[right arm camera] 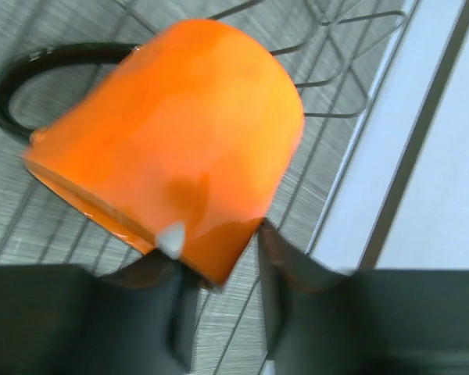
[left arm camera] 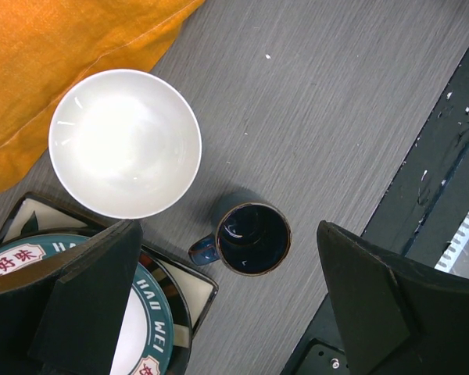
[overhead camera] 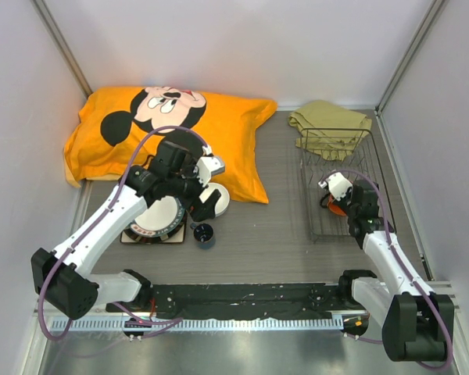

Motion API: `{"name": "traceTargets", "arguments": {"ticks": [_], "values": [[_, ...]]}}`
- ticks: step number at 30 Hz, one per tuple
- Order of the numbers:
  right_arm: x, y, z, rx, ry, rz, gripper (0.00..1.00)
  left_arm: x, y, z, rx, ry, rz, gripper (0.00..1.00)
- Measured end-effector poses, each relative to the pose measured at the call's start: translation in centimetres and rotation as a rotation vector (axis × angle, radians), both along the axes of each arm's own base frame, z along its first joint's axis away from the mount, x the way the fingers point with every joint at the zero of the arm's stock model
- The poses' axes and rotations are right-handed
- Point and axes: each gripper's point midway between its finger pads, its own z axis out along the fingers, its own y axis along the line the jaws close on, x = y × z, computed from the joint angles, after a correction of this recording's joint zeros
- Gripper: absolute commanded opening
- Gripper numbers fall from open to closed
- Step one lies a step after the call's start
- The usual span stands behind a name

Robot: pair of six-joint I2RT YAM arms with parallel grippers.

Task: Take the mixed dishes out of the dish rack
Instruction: Pick up the cup from the dish rack.

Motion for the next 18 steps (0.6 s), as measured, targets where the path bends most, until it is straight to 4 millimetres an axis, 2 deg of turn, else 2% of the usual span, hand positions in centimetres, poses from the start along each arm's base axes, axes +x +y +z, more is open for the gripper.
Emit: {"name": "traceTargets", "arguments": {"ticks": [3, 7, 15, 18], "values": [[0.6, 0.0, 0.8, 0.003, -0.042, -0.005, 0.12, 0.0, 0.0, -0.1, 0.001, 0.002, 0.000, 1.00], [1.3, -0.1, 2.0, 0.009, -0.102, -0.016, 0.02, -0.1, 0.0, -0.3, 0.003, 0.004, 0.000, 1.00], [0.7, 0.2, 2.1, 0.043, -0.090, -0.024, 0.01, 0.0, 0.3, 0.0, 0.008, -0.016, 0.011, 1.00], [0.1, 0.6, 2.2, 0.066, -0.057, -0.018, 0.01, 0.1, 0.6, 0.8, 0.013, -0.030, 0.021, 1.00]]}}
